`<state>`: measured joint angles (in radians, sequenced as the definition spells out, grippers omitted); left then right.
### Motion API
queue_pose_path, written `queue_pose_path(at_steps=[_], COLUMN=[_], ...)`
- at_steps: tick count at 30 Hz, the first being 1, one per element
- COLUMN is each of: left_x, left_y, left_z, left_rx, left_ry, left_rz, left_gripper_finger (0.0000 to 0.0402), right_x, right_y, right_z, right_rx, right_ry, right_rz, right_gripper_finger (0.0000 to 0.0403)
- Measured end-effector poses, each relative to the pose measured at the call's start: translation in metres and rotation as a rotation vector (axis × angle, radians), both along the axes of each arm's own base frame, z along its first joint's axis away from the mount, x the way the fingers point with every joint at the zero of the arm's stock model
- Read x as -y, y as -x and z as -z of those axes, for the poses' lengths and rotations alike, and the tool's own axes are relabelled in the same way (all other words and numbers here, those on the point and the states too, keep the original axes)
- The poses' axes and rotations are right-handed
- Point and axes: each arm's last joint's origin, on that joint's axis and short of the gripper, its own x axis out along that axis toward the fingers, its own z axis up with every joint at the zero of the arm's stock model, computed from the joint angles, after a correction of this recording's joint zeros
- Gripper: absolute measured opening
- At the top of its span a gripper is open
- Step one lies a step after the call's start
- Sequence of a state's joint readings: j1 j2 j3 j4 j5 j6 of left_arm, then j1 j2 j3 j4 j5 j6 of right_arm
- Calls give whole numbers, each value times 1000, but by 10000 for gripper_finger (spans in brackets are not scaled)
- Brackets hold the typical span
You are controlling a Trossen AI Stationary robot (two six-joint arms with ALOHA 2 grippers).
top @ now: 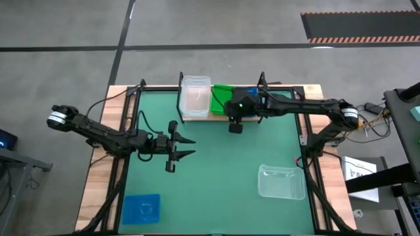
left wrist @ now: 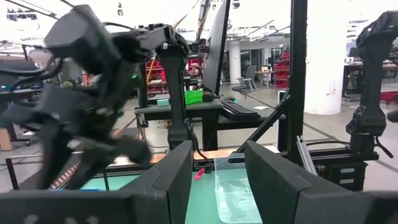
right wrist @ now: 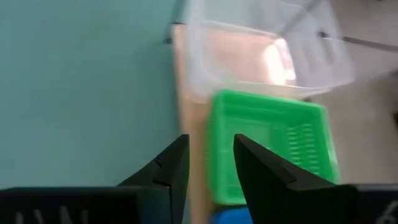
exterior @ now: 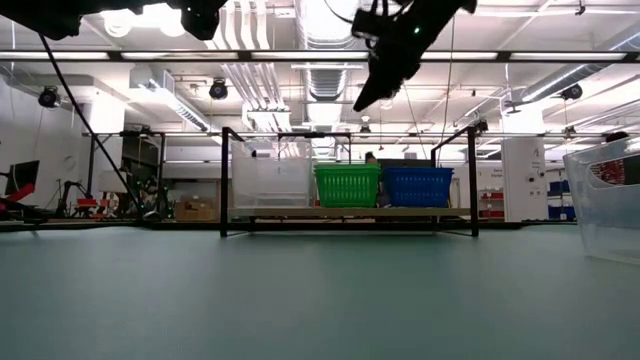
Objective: Stack baskets on shelf by color
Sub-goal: Stack the green bin on the green bins on the shelf
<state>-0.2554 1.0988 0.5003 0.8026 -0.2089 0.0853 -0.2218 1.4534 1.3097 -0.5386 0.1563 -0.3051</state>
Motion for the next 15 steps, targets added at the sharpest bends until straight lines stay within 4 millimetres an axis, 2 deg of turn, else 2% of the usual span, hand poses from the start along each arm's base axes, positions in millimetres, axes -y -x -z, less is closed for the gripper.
queue_pose_path(at_steps=[6, 11, 15], left_x=[0, 0, 0], left_y=[0, 0, 0], left_z=[0, 0, 0], left_rx=[0, 0, 0], left_ry=[1, 2, 2], left_rz=[-3, -5, -5], left_gripper_finger=[132, 132, 132], right_x=[-21, -18, -6], right_y=[4, -2, -14], right_z=[0, 24, 45], right_rx=[-36, -90, -76], right_ry=[-13, 5, 139], right_rz=[-63, -46, 25], right_gripper_finger=[83, 43, 17])
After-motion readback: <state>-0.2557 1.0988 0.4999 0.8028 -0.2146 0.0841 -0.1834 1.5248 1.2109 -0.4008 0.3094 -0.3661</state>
